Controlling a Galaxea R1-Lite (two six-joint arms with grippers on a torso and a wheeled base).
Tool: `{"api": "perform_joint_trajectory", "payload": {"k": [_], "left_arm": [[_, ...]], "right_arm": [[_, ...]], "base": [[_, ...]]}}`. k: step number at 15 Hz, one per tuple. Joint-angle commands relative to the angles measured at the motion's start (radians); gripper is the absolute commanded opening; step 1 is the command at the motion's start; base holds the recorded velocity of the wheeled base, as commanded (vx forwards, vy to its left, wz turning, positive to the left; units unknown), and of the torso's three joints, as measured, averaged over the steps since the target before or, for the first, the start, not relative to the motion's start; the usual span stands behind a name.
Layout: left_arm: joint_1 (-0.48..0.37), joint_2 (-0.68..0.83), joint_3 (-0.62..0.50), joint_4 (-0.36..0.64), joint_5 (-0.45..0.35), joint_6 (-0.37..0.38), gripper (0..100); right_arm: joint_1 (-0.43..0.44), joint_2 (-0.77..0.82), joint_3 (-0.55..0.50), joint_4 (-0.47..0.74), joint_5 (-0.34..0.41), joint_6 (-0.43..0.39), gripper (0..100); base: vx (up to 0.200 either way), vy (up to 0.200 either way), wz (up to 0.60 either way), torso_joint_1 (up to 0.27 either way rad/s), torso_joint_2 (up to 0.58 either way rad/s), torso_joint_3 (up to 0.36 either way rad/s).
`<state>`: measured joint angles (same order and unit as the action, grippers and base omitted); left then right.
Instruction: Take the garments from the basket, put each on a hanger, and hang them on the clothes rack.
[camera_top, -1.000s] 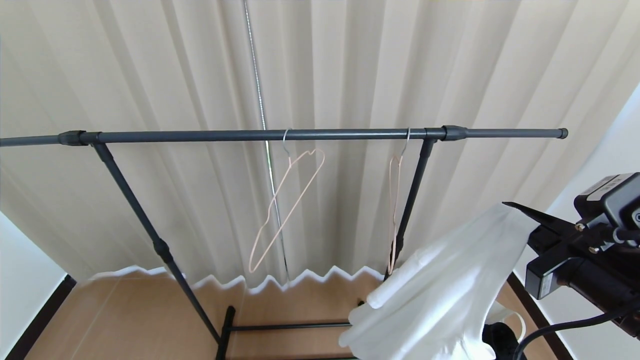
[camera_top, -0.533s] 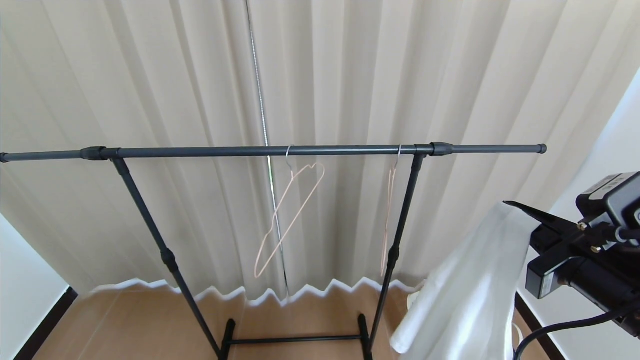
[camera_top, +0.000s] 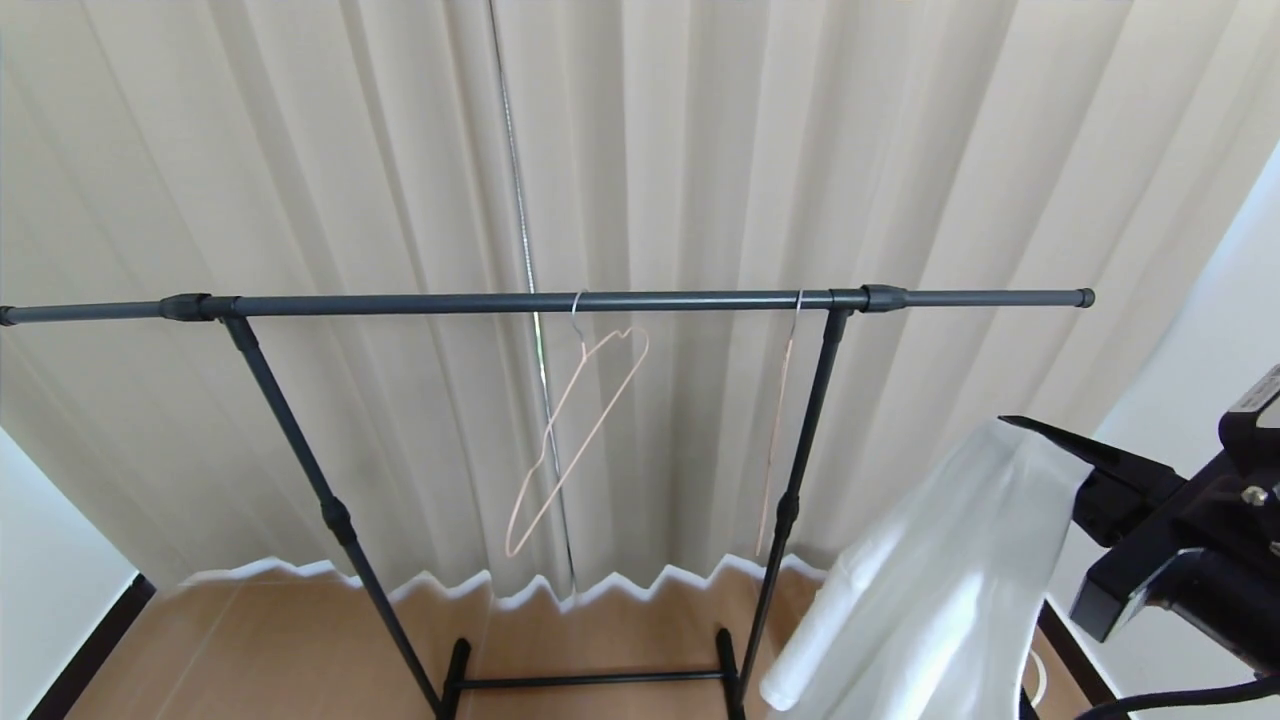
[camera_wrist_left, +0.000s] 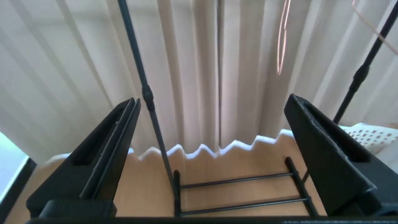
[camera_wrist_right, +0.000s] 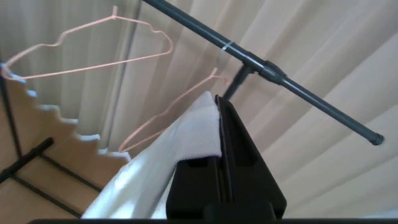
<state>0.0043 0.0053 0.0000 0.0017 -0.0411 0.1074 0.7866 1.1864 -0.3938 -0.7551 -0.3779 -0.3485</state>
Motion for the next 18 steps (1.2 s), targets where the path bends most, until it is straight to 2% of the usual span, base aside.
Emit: {"api": "perform_joint_trajectory", "payload": {"k": [1,2,3,5,6,7,9,10,11,13,15,16,18], "left_arm": [[0.013,0.042,-0.018,0.003,0.004,0.015,100],[0.023,0.11,-0.075,0.003,0.0,-0.003,100],[0.016,0.229,-0.16,0.003,-0.005,-0.074,100],[-0.018,0.456,-0.281,0.001,-0.042,-0.152,100],[-0.024,0.49,-0.296,0.001,-0.042,-0.163,100],[-0.067,0.668,-0.365,-0.002,-0.043,-0.203,100],[-0.162,0.831,-0.446,0.0,-0.04,-0.232,100],[-0.187,0.857,-0.459,0.0,-0.039,-0.241,100],[-0.271,0.932,-0.476,0.0,-0.033,-0.276,100],[-0.363,0.983,-0.474,0.0,-0.022,-0.311,100],[-0.415,1.01,-0.476,0.0,-0.019,-0.353,100],[-0.461,1.047,-0.479,-0.002,-0.014,-0.38,100],[-0.532,1.127,-0.505,-0.005,-0.014,-0.425,100]], "right_arm": [[0.108,0.002,-0.103,0.109,0.001,0.088,0],[0.146,0.015,-0.184,0.223,0.001,0.149,0],[0.16,0.041,-0.307,0.376,0.001,0.217,0],[0.158,0.133,-0.516,0.565,0.004,0.318,0],[0.157,0.151,-0.54,0.579,0.002,0.335,0],[0.131,0.26,-0.654,0.62,0.002,0.39,0],[0.12,0.364,-0.732,0.619,-0.004,0.399,0],[0.12,0.383,-0.746,0.619,-0.004,0.402,0],[0.12,0.434,-0.784,0.612,-0.006,0.402,0],[0.12,0.484,-0.815,0.609,-0.018,0.408,0],[0.12,0.521,-0.821,0.593,-0.093,0.407,0],[0.122,0.565,-0.823,0.566,-0.167,0.407,0],[0.12,0.607,-0.841,0.551,-0.184,0.407,0]], "base": [[0.0,0.0,0.0,0.0,0.0,0.0],[0.0,0.0,0.0,0.0,0.0,0.0],[0.0,0.0,0.0,0.0,0.0,0.0],[0.0,0.0,0.0,0.0,0.0,0.0],[0.0,0.0,0.0,0.0,0.0,0.0],[0.0,0.0,0.0,0.0,0.0,0.0],[0.0,0.0,0.0,0.0,0.0,0.0],[0.0,0.0,0.0,0.0,0.0,0.0],[0.0,0.0,0.0,0.0,0.0,0.0],[0.0,0.0,0.0,0.0,0.0,0.0],[0.0,0.0,0.0,0.0,0.0,0.0],[0.0,0.0,0.0,0.0,0.0,0.0],[0.0,0.0,0.0,0.0,0.0,0.0]]}}
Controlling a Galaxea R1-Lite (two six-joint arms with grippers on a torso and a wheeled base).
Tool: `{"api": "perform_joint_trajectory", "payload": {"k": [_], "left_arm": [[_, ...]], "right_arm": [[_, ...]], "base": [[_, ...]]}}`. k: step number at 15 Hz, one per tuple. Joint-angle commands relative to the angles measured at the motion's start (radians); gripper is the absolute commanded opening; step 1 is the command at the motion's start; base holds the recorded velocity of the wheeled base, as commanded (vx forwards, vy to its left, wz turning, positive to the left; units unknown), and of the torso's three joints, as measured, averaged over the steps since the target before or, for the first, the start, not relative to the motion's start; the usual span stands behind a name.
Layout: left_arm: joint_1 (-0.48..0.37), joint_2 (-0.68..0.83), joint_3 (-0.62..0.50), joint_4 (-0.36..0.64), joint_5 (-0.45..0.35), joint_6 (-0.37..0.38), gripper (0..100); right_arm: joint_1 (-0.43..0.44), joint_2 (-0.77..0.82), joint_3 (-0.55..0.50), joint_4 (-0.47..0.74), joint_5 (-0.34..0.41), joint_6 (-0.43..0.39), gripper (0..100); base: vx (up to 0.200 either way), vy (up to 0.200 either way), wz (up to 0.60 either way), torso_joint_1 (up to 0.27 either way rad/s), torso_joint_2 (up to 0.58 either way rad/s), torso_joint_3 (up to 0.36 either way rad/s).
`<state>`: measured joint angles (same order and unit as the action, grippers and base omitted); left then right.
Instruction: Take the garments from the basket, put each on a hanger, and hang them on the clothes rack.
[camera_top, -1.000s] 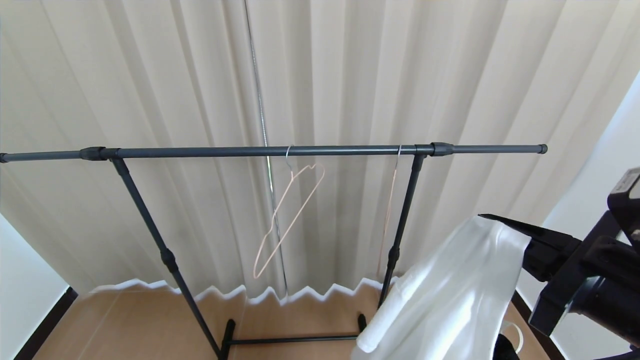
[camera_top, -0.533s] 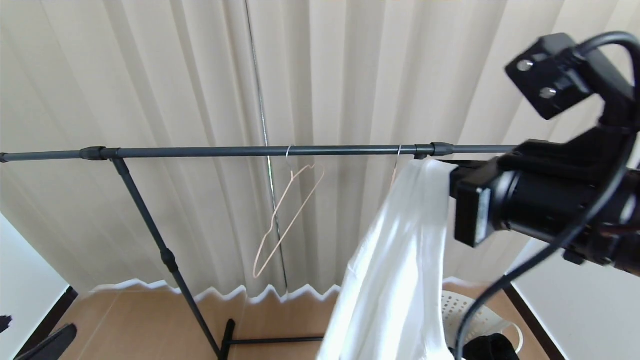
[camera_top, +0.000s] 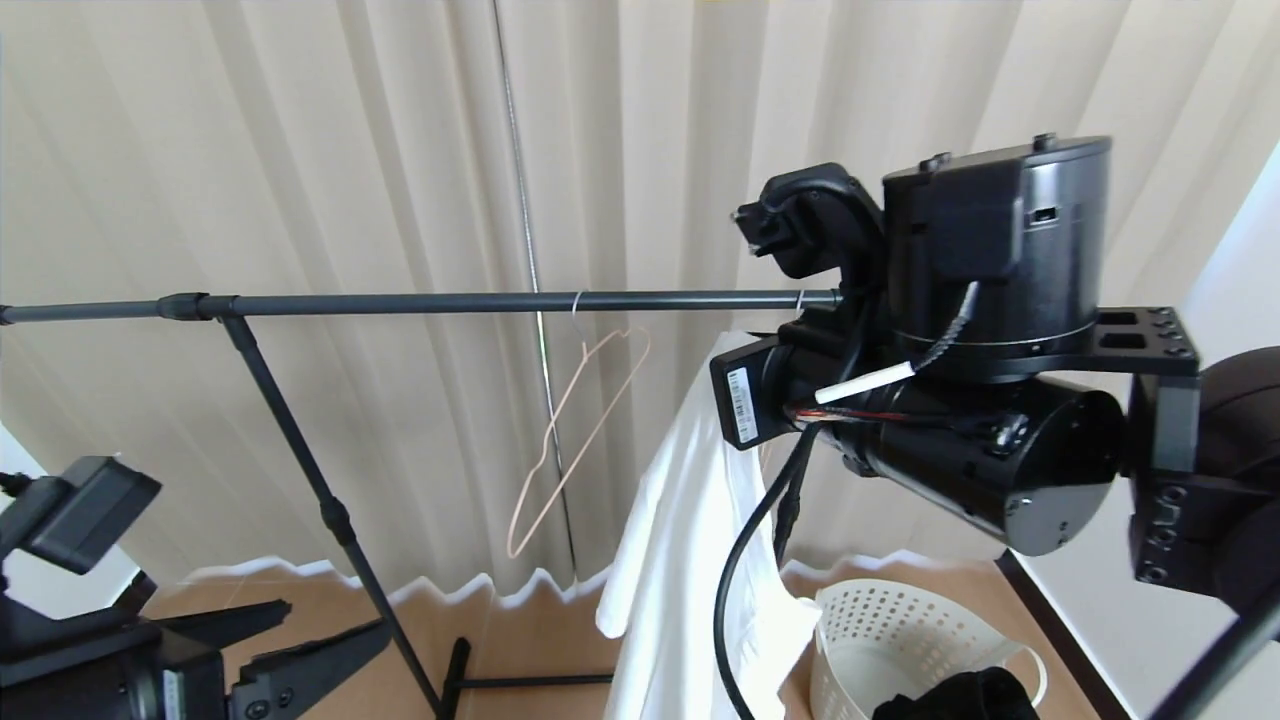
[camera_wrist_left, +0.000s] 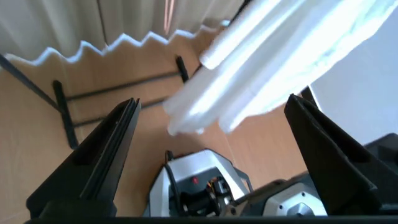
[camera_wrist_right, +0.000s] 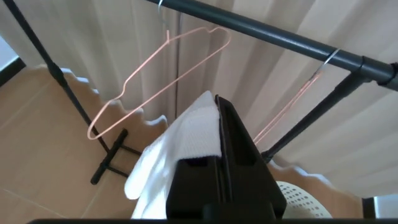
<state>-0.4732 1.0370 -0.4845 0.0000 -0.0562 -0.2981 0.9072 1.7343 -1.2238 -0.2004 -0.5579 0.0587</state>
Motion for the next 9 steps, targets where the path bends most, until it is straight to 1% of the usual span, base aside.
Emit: {"api": "perform_joint_trajectory", "payload": {"k": [1,3,5,6,7,9], "left_arm": [[-0.091,0.141,-0.048,-0.005,0.001,-0.047,100],[-0.157,0.248,-0.118,-0.005,0.016,-0.098,100],[-0.228,0.356,-0.172,-0.009,0.096,-0.118,100],[-0.268,0.413,-0.197,-0.029,0.133,-0.136,100],[-0.301,0.462,-0.21,-0.063,0.15,-0.159,100],[-0.343,0.557,-0.238,-0.141,0.197,-0.177,100]], "right_arm": [[0.001,0.084,-0.034,-0.004,-0.004,0.009,0],[0.001,0.122,-0.074,-0.004,-0.013,0.044,0],[0.002,0.136,-0.103,-0.004,-0.024,0.066,0],[0.004,0.137,-0.112,-0.004,-0.024,0.092,0],[0.004,0.137,-0.112,-0.005,-0.033,0.108,0],[0.007,0.137,-0.111,-0.005,-0.051,0.124,0]], "base": [[0.0,0.0,0.0,0.0,0.0,0.0],[0.0,0.0,0.0,0.0,0.0,0.0],[0.0,0.0,0.0,0.0,0.0,0.0],[0.0,0.0,0.0,0.0,0.0,0.0],[0.0,0.0,0.0,0.0,0.0,0.0],[0.0,0.0,0.0,0.0,0.0,0.0]]}}
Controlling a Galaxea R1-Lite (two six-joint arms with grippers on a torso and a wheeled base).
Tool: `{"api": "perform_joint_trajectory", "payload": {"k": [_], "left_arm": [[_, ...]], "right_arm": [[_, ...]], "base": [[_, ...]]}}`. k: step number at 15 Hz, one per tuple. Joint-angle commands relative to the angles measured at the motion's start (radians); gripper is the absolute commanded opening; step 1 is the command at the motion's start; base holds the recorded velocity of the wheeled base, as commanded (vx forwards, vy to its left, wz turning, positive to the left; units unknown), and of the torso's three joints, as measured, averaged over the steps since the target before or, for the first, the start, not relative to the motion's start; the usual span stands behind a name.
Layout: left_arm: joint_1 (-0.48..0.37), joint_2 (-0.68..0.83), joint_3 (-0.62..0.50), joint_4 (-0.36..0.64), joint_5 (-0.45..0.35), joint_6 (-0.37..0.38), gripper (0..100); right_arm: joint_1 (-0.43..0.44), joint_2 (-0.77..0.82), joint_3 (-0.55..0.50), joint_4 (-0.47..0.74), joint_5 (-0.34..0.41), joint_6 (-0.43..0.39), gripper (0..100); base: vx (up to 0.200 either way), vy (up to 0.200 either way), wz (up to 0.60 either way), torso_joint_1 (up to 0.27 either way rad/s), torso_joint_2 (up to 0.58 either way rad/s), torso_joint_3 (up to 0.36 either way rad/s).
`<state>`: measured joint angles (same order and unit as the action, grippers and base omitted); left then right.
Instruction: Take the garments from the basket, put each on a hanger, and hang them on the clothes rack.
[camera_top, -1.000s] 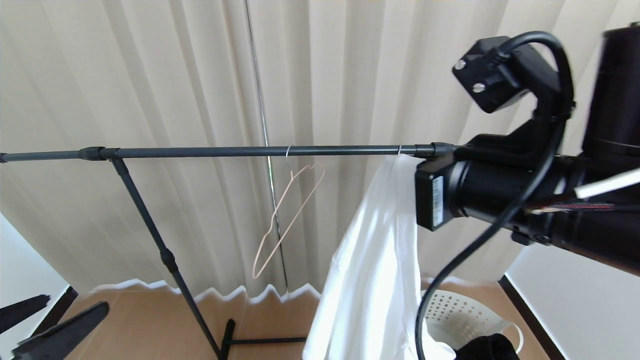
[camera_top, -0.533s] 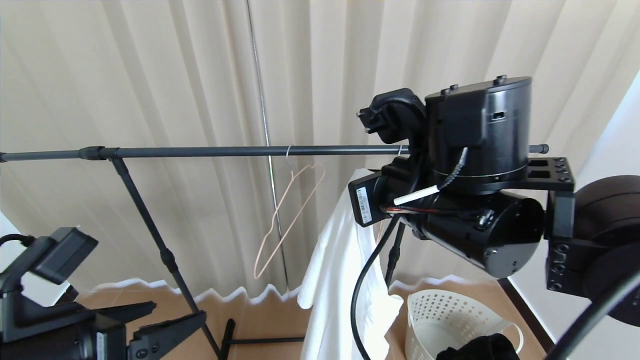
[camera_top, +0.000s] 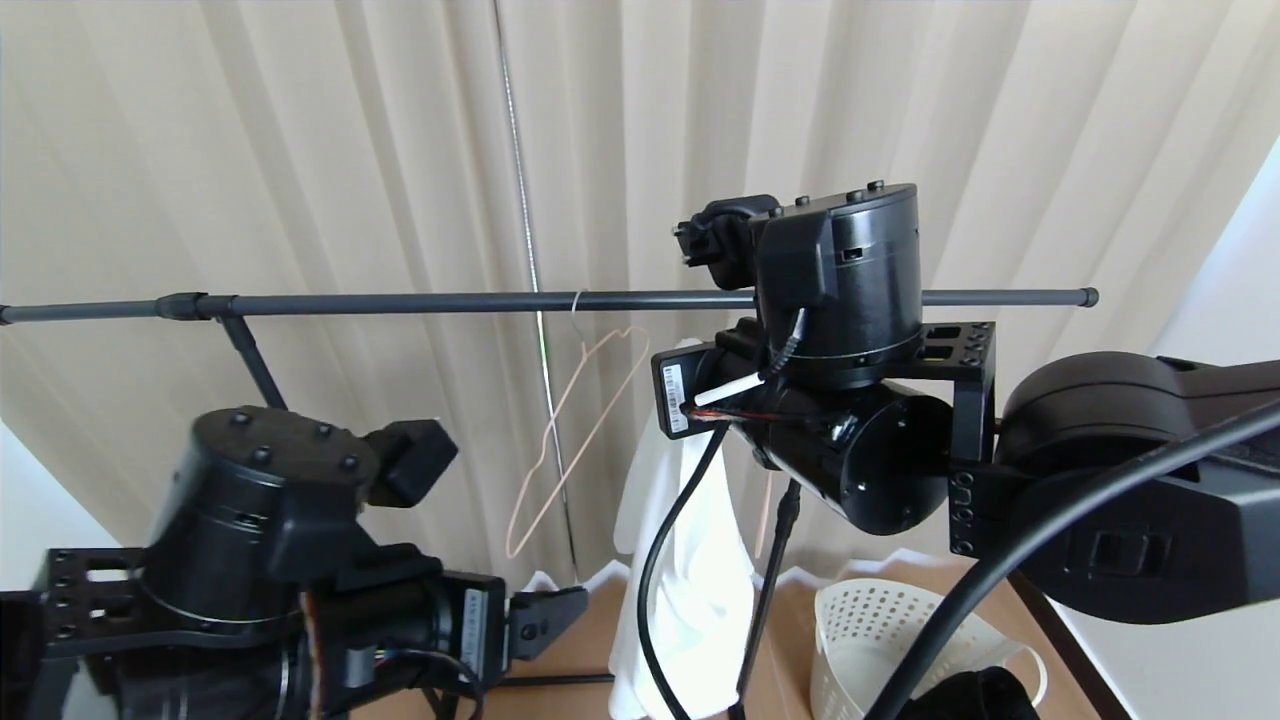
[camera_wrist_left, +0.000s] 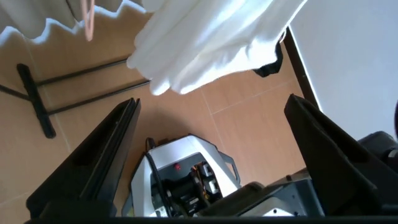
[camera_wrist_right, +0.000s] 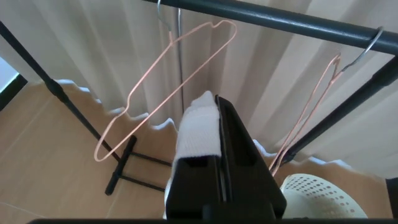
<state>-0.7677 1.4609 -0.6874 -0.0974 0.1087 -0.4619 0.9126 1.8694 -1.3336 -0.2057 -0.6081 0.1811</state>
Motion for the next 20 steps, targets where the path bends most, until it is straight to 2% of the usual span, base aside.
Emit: {"api": "perform_joint_trajectory", "payload": {"k": [1,3,7,11,19,20], "left_arm": [[-0.059,0.181,-0.052,-0.087,0.065,-0.018,100],[-0.073,0.237,-0.078,-0.136,0.074,-0.02,100],[-0.081,0.297,-0.139,-0.143,0.089,-0.024,100],[-0.074,0.389,-0.221,-0.143,0.247,-0.024,100],[-0.045,0.368,-0.144,-0.168,0.276,-0.03,100],[-0.047,0.351,-0.121,-0.182,0.287,-0.029,0]], "right_arm": [[0.006,0.002,-0.001,0.0,-0.001,0.001,0],[0.014,0.002,0.002,0.0,-0.002,0.005,0],[0.037,-0.018,0.011,0.0,-0.012,0.009,0],[0.065,-0.101,0.096,0.0,-0.019,0.009,0],[0.055,-0.251,0.209,0.0,-0.027,0.008,0],[0.035,-0.257,0.221,0.002,-0.029,0.006,0]], "base": [[0.0,0.0,0.0,0.0,0.0,0.0],[0.0,0.0,0.0,0.0,0.0,0.0],[0.0,0.0,0.0,0.0,0.0,0.0],[0.0,0.0,0.0,0.0,0.0,0.0],[0.0,0.0,0.0,0.0,0.0,0.0],[0.0,0.0,0.0,0.0,0.0,0.0]]}}
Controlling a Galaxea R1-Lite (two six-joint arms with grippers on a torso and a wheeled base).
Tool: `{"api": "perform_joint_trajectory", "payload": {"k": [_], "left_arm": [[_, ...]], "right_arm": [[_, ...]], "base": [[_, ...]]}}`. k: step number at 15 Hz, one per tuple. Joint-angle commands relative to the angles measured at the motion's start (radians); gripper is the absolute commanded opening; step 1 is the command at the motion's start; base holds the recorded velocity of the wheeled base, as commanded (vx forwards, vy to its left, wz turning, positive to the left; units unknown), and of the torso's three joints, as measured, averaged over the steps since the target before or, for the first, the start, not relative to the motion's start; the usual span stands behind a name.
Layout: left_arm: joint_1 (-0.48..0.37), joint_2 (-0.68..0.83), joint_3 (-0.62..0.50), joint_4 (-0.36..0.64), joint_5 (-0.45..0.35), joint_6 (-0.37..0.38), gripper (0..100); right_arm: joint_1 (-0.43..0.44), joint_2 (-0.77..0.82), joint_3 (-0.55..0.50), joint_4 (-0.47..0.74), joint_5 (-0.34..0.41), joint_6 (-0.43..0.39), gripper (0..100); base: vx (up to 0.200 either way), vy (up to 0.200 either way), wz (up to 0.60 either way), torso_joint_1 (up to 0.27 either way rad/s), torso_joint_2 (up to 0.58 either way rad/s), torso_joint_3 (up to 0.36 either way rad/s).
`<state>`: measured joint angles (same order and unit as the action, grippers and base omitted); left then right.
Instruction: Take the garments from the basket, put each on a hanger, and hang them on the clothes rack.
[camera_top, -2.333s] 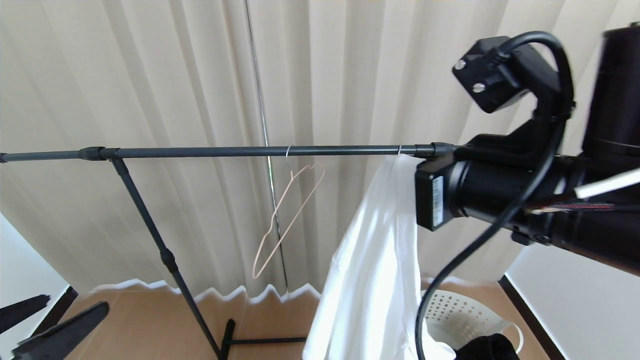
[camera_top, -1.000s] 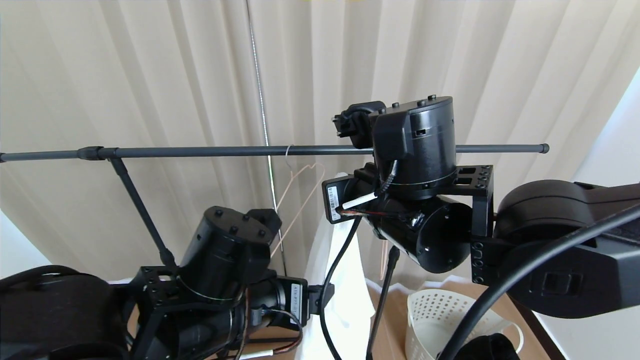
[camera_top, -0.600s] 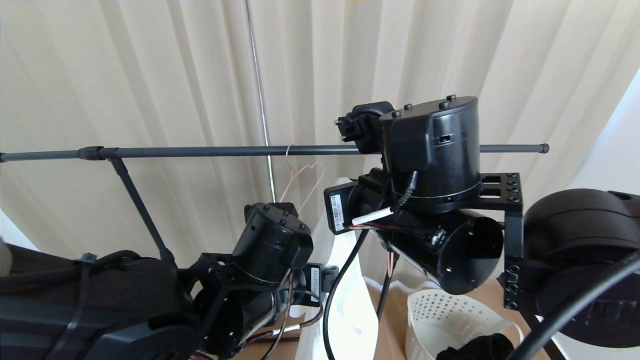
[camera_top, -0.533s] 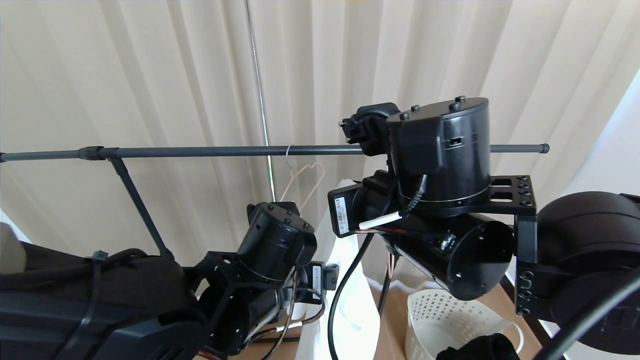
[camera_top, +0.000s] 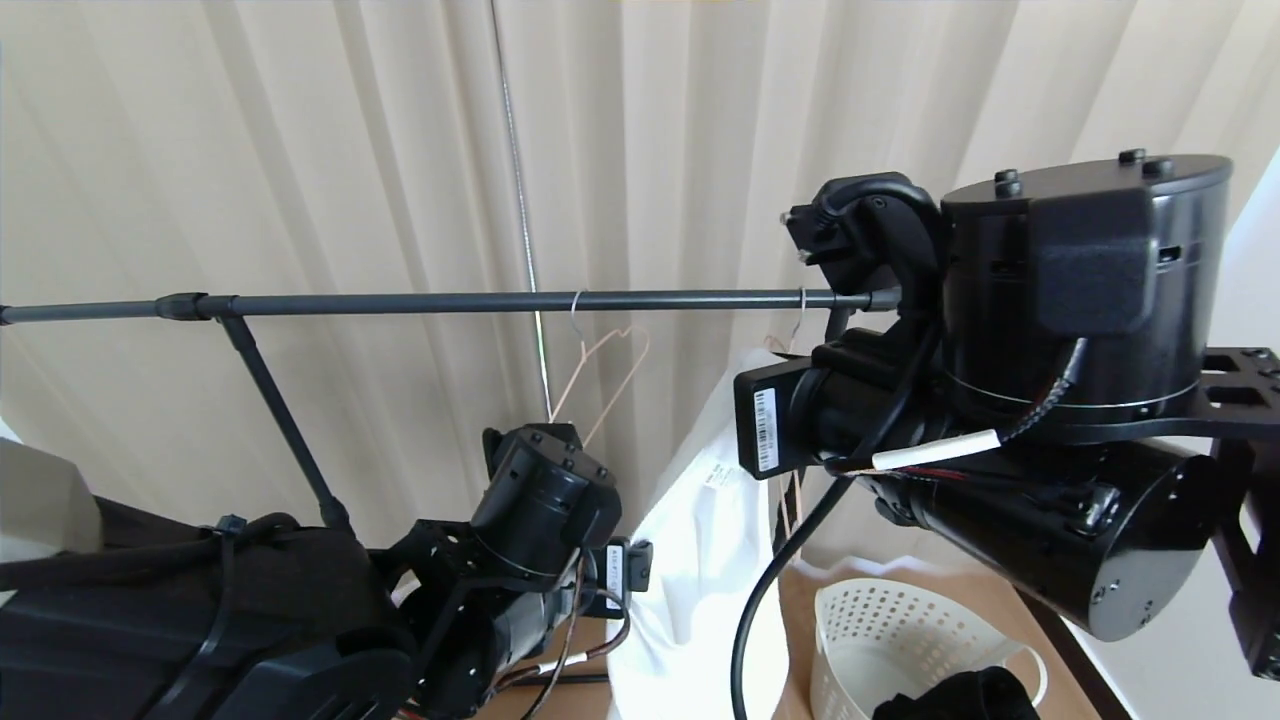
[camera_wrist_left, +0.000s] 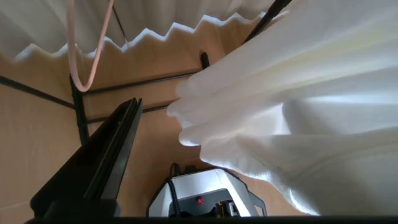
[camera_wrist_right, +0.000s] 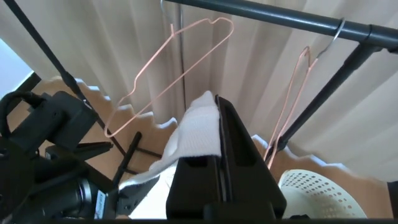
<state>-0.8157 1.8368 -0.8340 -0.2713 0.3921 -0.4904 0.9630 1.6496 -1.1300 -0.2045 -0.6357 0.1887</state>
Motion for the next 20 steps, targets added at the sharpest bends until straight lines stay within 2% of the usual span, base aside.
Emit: {"api": "perform_joint_trajectory", "payload": {"k": [1,4,6,7,8,9,10,11,13,15,17,18,19,20], "left_arm": [[0.0,-0.039,0.038,-0.016,0.008,0.001,0],[-0.008,-0.157,0.089,-0.013,0.019,0.01,0],[0.0,-0.22,0.101,-0.009,0.025,0.041,0],[0.006,-0.268,0.096,-0.008,0.03,0.087,0],[0.013,-0.283,0.093,-0.009,0.03,0.11,0],[0.029,-0.292,0.078,-0.009,0.03,0.159,0],[0.046,-0.292,0.056,-0.008,0.03,0.177,0],[0.052,-0.291,0.03,-0.006,0.03,0.187,0],[0.058,-0.287,-0.017,0.037,0.03,0.202,0],[0.063,-0.277,-0.059,0.087,0.028,0.202,0],[0.069,-0.251,-0.083,0.101,0.027,0.204,0],[0.069,-0.24,-0.094,0.103,0.024,0.204,0],[0.069,-0.237,-0.105,0.103,0.016,0.205,0],[0.069,-0.229,-0.109,0.103,0.01,0.205,0]], "right_arm": [[-0.03,-0.037,0.024,0.0,-0.001,-0.002,0],[-0.09,-0.036,0.036,0.004,-0.001,-0.009,0],[-0.122,-0.036,0.047,0.004,-0.001,-0.051,0],[-0.15,-0.043,0.085,0.004,0.001,-0.144,0],[-0.153,-0.053,0.096,0.005,0.002,-0.189,0],[-0.156,-0.06,0.11,0.019,0.007,-0.285,0],[-0.159,-0.065,0.113,0.048,0.01,-0.368,0],[-0.159,-0.068,0.104,0.106,0.013,-0.397,0],[-0.159,-0.079,0.078,0.212,0.028,-0.382,0],[-0.161,-0.105,0.078,0.275,0.079,-0.31,0],[-0.162,-0.143,0.068,0.353,0.206,-0.186,0],[-0.185,-0.159,0.061,0.373,0.298,-0.114,0],[-0.228,-0.152,0.032,0.384,0.363,-0.092,0],[-0.24,-0.151,0.027,0.382,0.363,-0.092,0]], "base": [[0.0,0.0,0.0,0.0,0.0,0.0],[0.0,0.0,0.0,0.0,0.0,0.0],[0.0,0.0,0.0,0.0,0.0,0.0],[0.0,0.0,0.0,0.0,0.0,0.0],[0.0,0.0,0.0,0.0,0.0,0.0],[0.0,0.0,0.0,0.0,0.0,0.0],[0.0,0.0,0.0,0.0,0.0,0.0],[0.0,0.0,0.0,0.0,0.0,0.0],[0.0,0.0,0.0,0.0,0.0,0.0],[0.0,0.0,0.0,0.0,0.0,0.0],[0.0,0.0,0.0,0.0,0.0,0.0],[0.0,0.0,0.0,0.0,0.0,0.0],[0.0,0.0,0.0,0.0,0.0,0.0],[0.0,0.0,0.0,0.0,0.0,0.0]]}}
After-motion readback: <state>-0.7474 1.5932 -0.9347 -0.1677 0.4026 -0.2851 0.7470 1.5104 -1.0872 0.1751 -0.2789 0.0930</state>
